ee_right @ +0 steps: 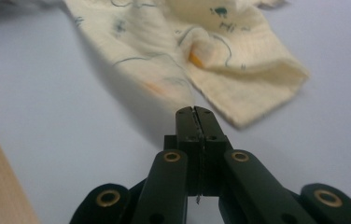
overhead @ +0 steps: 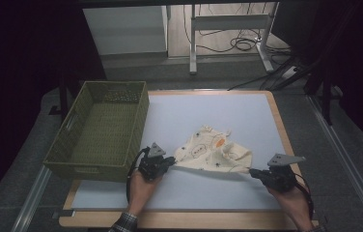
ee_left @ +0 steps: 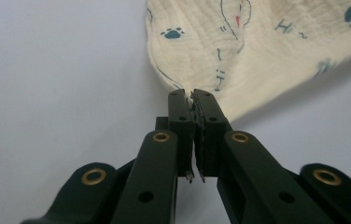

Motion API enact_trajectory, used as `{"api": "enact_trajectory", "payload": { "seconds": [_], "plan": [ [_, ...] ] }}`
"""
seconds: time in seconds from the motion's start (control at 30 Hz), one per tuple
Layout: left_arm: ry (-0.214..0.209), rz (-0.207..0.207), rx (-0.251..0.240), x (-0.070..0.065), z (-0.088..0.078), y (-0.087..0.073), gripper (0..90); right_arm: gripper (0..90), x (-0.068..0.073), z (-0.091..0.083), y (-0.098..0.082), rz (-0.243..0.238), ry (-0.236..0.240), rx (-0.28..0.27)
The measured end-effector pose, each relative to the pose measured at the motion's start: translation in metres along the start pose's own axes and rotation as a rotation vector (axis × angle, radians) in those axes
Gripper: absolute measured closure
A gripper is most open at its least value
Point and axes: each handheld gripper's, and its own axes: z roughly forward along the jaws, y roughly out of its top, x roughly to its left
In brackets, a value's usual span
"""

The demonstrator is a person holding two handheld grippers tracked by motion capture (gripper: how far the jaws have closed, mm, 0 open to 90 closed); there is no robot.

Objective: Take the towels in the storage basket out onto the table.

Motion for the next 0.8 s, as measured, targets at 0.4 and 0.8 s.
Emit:
{"api": "enact_trajectory", "payload": {
  "seconds": [0.4,0.8],
  "plan": [
    [-0.001,-0.023,-0.017,-0.004,-0.025,-0.019,68.2,89.3,0.002,-0.005,-0.011,0.016,0.010,-0.006],
    [-0.007,-0.016,-0.036,0.017,0.018,0.055,55.3,71.2,-0.045,0.039,0.040,0.059,-0.093,-0.002]
  ]
}}
